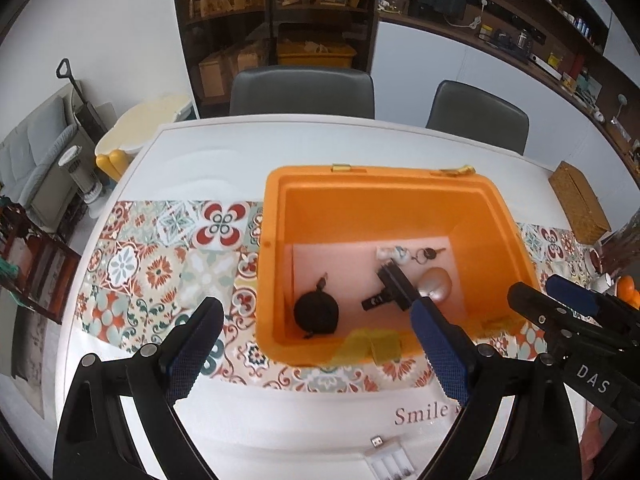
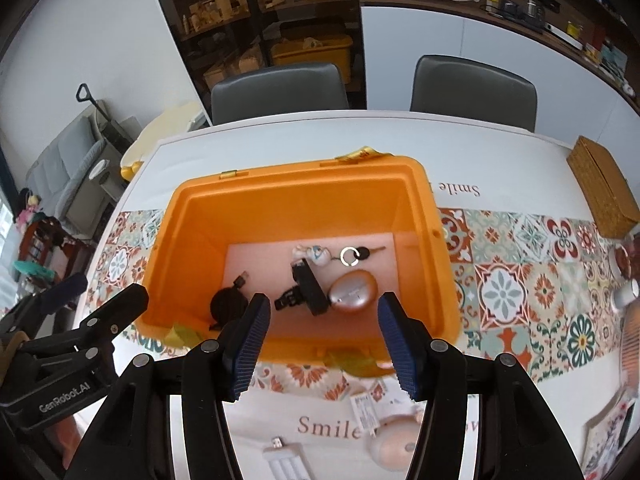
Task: Organize rigid objects
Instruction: 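Move both grippers away from the crate toward the remaining table items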
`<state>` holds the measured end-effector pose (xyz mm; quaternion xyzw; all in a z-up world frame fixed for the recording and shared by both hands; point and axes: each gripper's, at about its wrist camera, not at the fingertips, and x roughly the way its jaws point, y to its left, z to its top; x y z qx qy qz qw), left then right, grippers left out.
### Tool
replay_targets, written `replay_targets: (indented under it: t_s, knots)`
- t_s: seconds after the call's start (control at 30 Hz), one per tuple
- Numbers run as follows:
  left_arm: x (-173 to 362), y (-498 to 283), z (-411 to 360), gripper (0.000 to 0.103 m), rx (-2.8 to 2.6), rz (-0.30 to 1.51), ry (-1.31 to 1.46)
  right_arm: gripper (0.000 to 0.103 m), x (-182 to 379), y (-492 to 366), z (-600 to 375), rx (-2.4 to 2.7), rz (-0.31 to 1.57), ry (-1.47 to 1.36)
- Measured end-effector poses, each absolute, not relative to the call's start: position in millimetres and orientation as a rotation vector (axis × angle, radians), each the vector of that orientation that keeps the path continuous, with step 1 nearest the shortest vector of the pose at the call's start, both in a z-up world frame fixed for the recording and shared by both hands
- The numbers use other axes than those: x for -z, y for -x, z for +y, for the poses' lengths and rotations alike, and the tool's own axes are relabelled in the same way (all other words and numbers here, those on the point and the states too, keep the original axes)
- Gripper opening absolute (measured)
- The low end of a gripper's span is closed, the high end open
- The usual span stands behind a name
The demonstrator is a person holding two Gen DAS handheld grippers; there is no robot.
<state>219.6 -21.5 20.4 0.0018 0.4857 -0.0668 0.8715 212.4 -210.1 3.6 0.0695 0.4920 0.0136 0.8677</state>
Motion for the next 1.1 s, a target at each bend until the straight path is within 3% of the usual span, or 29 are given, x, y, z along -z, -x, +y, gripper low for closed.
replay_targets:
  t_s: [0.63, 1.1]
  knots:
    - [-6.3, -166.9, -48.7, 0.096, 0.214, 1.084, 0.018, 0.071, 14.5, -155.5, -244.5, 0.023, 1.089, -0.189]
    - [28.4, -160.3, -66.2, 0.096, 0.22, 1.185, -0.046, 0.071, 57.6, -138.8, -257.6, 0.066, 1.216, -0.233]
